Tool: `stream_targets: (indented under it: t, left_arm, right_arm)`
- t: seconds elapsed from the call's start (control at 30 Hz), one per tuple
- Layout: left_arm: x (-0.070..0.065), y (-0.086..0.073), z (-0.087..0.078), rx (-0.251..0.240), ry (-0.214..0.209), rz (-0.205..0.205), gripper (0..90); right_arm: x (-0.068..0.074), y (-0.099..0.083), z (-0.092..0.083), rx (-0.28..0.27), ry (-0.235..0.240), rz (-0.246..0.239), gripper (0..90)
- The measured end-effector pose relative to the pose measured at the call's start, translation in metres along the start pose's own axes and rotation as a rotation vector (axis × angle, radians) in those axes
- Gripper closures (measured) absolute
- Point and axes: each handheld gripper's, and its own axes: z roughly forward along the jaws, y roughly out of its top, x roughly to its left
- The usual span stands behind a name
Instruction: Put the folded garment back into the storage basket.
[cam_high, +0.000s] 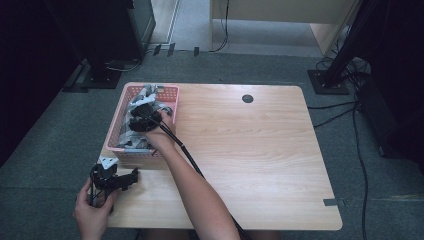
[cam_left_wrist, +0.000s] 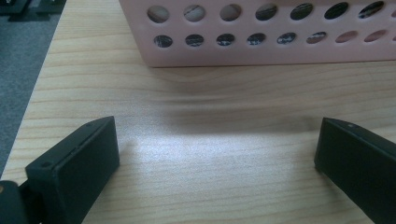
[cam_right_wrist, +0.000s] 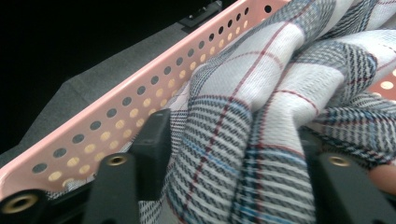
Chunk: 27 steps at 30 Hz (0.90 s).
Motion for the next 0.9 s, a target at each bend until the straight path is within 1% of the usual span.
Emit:
stream_targets:
  t: [0.07, 0.1, 0.13, 0.17, 0.23, 0.3, 0.33, 0.43, 0.53, 0.7, 0.8, 0.9]
  left_arm:
    - [0.0, 0.0, 0.0, 0.0, 0.0, 0.0, 0.0]
    - [0.0, 0.0, 0.0, 0.0, 0.0, 0.0, 0.0]
    - [0.0, 0.0, 0.0, 0.0, 0.0, 0.001, 0.0]
    - [0.0, 0.0, 0.0, 0.0, 0.0, 0.003, 0.0]
    - [0.0, 0.0, 0.0, -0.002, 0.0, 0.0, 0.0]
    - [0.0, 0.0, 0.0, -0.002, 0.0, 0.0, 0.0]
    - [0.0, 0.0, 0.0, -0.001, -0.001, 0.001, 0.0]
    - [0.0, 0.0, 0.0, -0.001, -0.001, 0.001, 0.0]
    - [0.0, 0.0, 0.0, -0.001, -0.001, 0.001, 0.0]
    - [0.0, 0.0, 0.0, -0.001, -0.001, 0.0, 0.0]
    - [0.0, 0.0, 0.0, -0.003, -0.001, -0.004, 0.0]
    - [0.0, 0.0, 0.0, 0.0, 0.0, 0.001, 0.0]
  right_arm:
    - [-0.003, 0.001, -0.004, 0.014, -0.005, -0.005, 39.9]
    - [-0.008, 0.002, -0.011, 0.011, -0.009, 0.003, 36.6]
    - [-0.008, 0.002, -0.011, 0.011, -0.009, 0.003, 36.6]
    - [-0.011, 0.003, -0.015, 0.005, -0.011, 0.014, 35.6]
    - [-0.017, 0.005, -0.027, -0.022, -0.022, 0.041, 33.3]
    - [-0.024, 0.007, -0.039, -0.064, -0.03, 0.071, 32.8]
    - [-0.027, 0.007, -0.045, -0.084, -0.029, 0.082, 32.9]
    - [-0.035, 0.006, -0.056, -0.112, -0.018, 0.109, 32.4]
    - [-0.039, 0.001, -0.065, -0.117, -0.019, 0.106, 30.9]
    - [-0.044, -0.011, -0.073, -0.121, -0.009, 0.094, 27.6]
    - [-0.047, -0.02, -0.078, -0.125, -0.007, 0.101, 21.7]
    - [-0.051, -0.027, -0.083, -0.128, -0.027, 0.106, 17.5]
